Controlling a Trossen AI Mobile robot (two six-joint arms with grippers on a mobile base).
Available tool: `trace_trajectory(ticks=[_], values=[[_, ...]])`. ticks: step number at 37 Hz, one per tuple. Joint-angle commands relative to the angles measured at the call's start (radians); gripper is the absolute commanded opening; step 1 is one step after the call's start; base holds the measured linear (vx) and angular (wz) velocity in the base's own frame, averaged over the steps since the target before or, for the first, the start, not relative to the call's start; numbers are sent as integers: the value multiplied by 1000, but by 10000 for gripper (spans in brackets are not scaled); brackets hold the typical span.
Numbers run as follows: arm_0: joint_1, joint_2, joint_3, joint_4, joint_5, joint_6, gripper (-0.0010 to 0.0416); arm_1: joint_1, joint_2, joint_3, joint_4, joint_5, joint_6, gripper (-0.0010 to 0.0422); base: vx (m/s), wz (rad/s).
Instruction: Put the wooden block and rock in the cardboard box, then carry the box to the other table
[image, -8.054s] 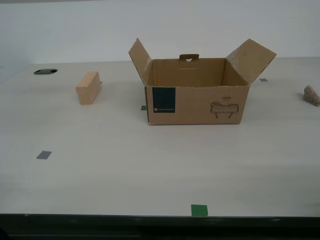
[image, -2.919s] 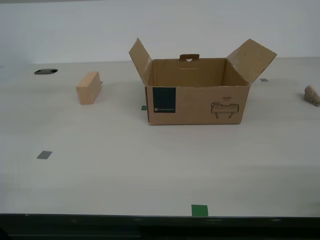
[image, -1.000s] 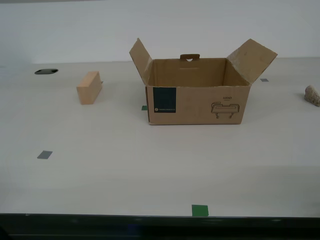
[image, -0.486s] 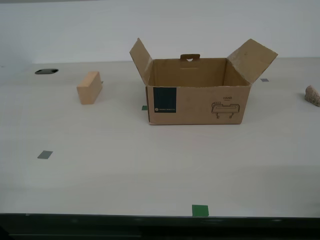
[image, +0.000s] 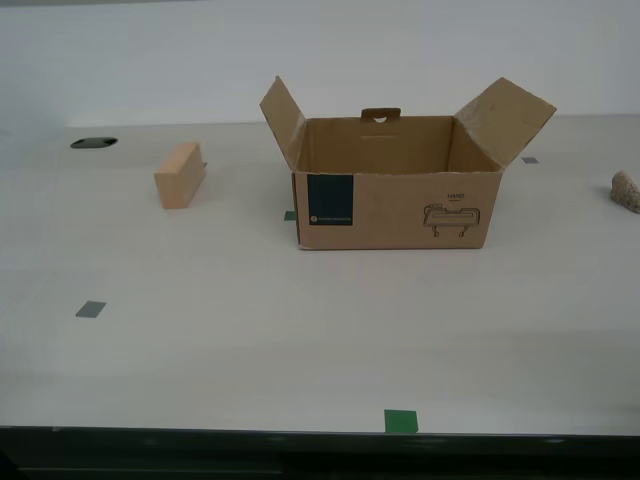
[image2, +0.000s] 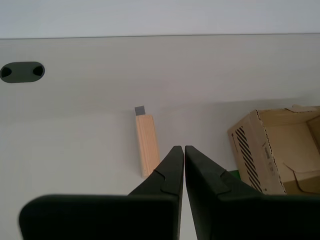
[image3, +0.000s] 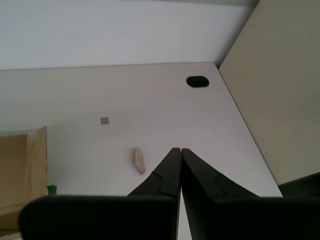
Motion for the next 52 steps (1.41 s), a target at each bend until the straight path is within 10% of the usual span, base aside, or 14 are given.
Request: trace_trajectory(ticks=[1,28,52], values=[[-21,24,27,-34,5,-6,0,-1,0,2,-16,6,2,0,0,0],[-302,124,18,-74,-379,-140,-1,-2,0,0,-58,6,18,0,0,0],[-360,230,18,-114,-402,-183,0,-2,0,0,-85,6,39,0,0,0]])
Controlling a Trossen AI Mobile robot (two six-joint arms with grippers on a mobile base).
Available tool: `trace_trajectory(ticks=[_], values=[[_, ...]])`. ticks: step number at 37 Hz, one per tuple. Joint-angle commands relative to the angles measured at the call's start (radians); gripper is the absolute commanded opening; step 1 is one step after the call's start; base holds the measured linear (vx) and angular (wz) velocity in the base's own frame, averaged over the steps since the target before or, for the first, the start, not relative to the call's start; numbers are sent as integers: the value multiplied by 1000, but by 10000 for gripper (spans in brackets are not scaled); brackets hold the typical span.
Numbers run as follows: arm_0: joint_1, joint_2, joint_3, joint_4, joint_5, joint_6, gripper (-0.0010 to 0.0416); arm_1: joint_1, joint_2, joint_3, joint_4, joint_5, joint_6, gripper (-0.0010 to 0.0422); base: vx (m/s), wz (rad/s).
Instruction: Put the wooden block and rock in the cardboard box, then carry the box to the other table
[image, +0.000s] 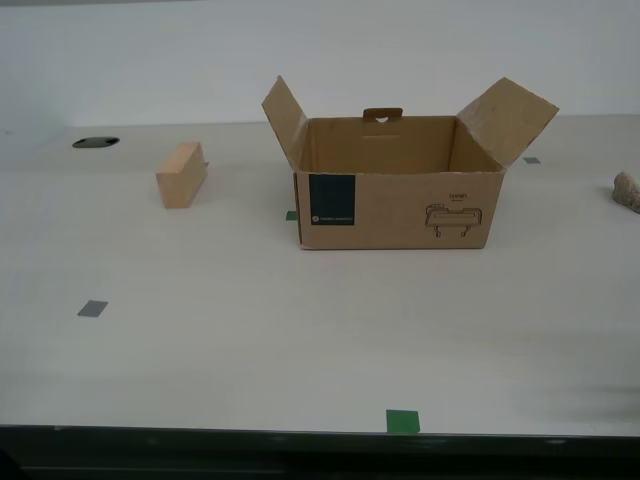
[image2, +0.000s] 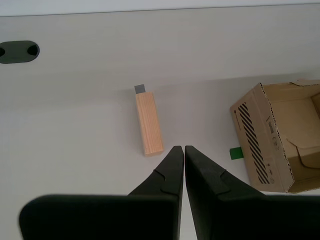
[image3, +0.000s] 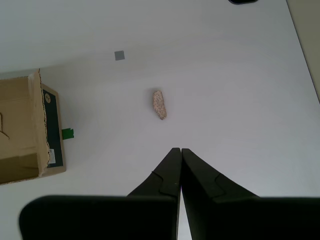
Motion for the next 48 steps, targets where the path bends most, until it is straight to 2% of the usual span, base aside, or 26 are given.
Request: trace_trajectory(ticks=[1,13,29,48], values=[[0,-1,1,2,-4,-2,0,-1,0,0,-2,6,4,0,0,0],[0,-1,0,15,-5,2,0,-1,0,0,-1,6,4,9,0,0],[1,-1,0,16,-5,20,3,-2,0,0,1,6,0,132,0,0],[1,-1,0,32,-4,33,3,-2,0,0,3,6,0,249,0,0]])
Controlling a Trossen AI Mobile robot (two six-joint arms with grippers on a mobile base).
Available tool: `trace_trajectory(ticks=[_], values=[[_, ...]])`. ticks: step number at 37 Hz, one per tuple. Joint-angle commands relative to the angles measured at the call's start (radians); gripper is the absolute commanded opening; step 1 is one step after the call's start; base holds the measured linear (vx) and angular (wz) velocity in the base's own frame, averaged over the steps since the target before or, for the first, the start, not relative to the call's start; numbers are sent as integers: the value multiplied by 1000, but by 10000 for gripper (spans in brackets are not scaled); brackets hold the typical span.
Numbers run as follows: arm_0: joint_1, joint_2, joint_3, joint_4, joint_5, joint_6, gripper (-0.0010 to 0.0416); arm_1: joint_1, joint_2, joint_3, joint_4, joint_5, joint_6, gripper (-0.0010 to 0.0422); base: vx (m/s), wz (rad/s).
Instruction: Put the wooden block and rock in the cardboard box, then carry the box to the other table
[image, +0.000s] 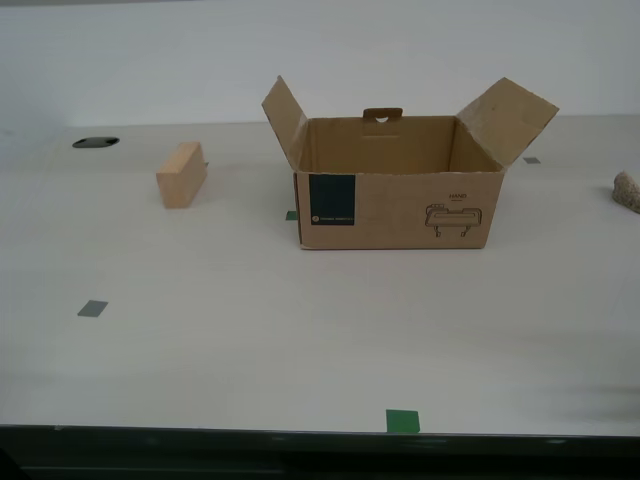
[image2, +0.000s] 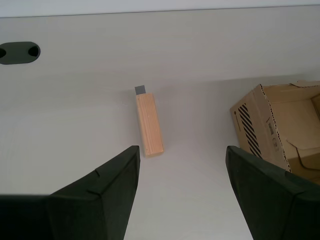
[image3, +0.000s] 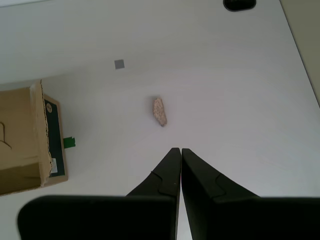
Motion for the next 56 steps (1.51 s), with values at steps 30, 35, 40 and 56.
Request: trace_trajectory(ticks=[30,35,40,56], values=[[0,-1,1,11,-3,8,2,-1,0,0,21,6,2,352,0,0],[0,-1,1,17,-3,8,2,-1,0,0,30,6,2,360,0,0],[0,-1,1,61,-3,8,2,-1,0,0,39,6,2,359,0,0],[0,-1,0,76,-3,-18,37,-1,0,0,41,6,6,359,0,0]])
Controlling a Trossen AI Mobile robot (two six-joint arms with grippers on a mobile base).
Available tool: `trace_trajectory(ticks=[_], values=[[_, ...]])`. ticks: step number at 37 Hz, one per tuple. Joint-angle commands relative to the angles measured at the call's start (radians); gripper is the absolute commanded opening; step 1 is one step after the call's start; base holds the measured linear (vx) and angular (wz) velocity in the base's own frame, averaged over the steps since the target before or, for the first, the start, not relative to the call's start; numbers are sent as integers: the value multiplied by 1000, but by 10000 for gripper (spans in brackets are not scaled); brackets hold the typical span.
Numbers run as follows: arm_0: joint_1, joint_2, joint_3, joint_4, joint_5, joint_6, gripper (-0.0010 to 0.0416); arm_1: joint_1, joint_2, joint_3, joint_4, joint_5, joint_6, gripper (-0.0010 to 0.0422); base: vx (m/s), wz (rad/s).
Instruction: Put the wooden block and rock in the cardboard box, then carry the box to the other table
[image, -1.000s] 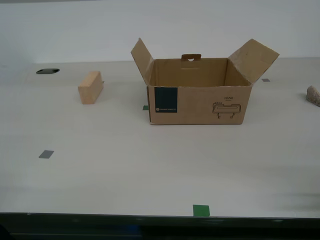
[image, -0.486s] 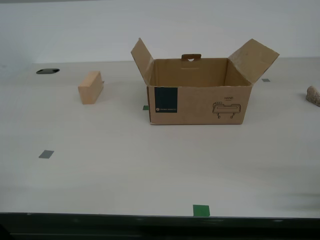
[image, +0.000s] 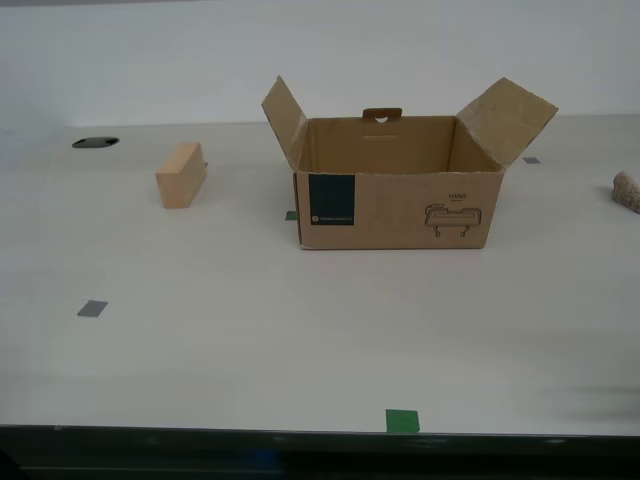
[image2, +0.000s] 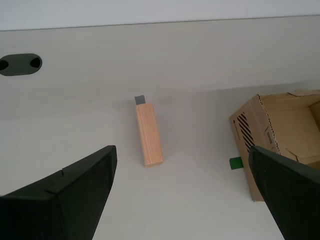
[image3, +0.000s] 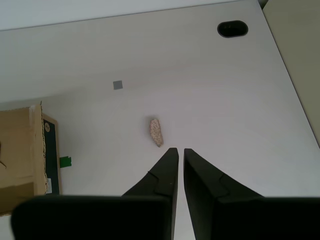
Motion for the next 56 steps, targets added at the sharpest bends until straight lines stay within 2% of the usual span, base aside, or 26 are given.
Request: trace_trajectory(ticks=[1,10,23,29,33,38,43,48,56], values=[[0,0,0,-9,-3,-3,47,-1,0,0,3,6,5,359,0,0],[2,0,0,-21,-3,-2,169,-1,0,0,4,6,4,359,0,0],[5,-1,0,-21,-3,6,414,-1,0,0,8,6,0,359,0,0],[5,-1,0,-21,-3,-16,357,-1,0,0,8,6,1,359,0,0],[6,-1,0,-22,-3,-23,364,-1,0,0,8,6,1,359,0,0],[6,-1,1,-23,-3,-21,407,-1,0,0,8,6,1,359,0,0],[6,-1,0,-21,-3,-3,376,-1,0,0,8,6,1,359,0,0],[6,-1,1,-18,-3,-4,352,-1,0,0,8,6,1,359,0,0],[6,-1,0,-17,-3,-11,355,-1,0,0,8,6,2,359,0,0]])
